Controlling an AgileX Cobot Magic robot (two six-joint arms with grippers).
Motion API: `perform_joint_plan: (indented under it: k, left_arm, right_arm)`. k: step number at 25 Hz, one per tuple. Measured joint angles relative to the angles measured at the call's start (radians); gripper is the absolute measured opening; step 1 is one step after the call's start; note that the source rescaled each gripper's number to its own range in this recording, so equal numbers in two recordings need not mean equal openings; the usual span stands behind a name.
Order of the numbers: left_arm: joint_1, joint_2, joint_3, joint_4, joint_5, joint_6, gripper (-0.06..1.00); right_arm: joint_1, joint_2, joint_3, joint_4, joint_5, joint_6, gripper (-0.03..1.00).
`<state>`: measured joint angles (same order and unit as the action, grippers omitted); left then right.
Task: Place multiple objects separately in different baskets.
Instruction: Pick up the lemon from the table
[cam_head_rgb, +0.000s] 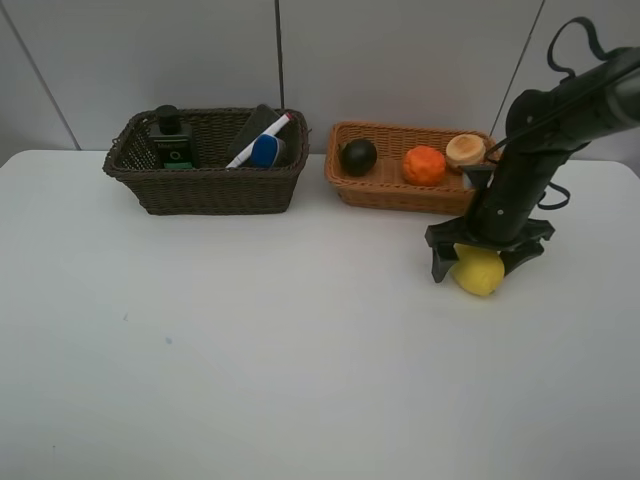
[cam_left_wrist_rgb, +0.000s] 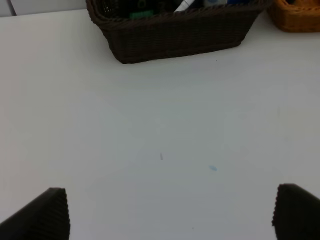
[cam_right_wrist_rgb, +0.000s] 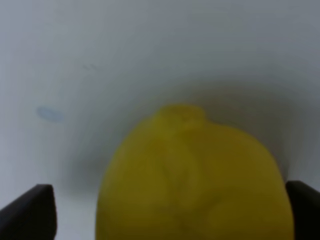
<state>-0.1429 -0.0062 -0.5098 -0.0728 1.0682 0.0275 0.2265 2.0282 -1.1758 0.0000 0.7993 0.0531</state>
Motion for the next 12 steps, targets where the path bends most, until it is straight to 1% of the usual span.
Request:
perform_joint_plan:
  k: [4,6,7,8,10,12]
  left_arm:
    - [0.000,0.000,0.000,0.000,0.000,0.000,1.00]
    - [0.000,0.000,0.000,0.000,0.000,0.000,1.00]
    - [0.000,0.000,0.000,0.000,0.000,0.000,1.00]
    - [0.000,0.000,0.000,0.000,0.000,0.000,1.00]
    - [0.000,0.000,0.000,0.000,0.000,0.000,1.00]
    - [0.000,0.000,0.000,0.000,0.000,0.000,1.00]
  right_arm:
    - [0.000,0.025,0.000,0.000,-0.001,-0.001,1.00]
    - [0.001,0.034,-0.001,-0.014,-0.003,0.000,0.97]
    - [0.001,0.036,-0.003,-0.025,0.001,0.000,0.93]
    - [0.001,0.038,-0.005,-0.034,0.003,0.000,0.88]
    - [0.001,0.040,-0.007,-0.053,0.008,0.000,0.74]
    - [0.000,0.040,-0.008,-0.065,0.013,0.000,0.56]
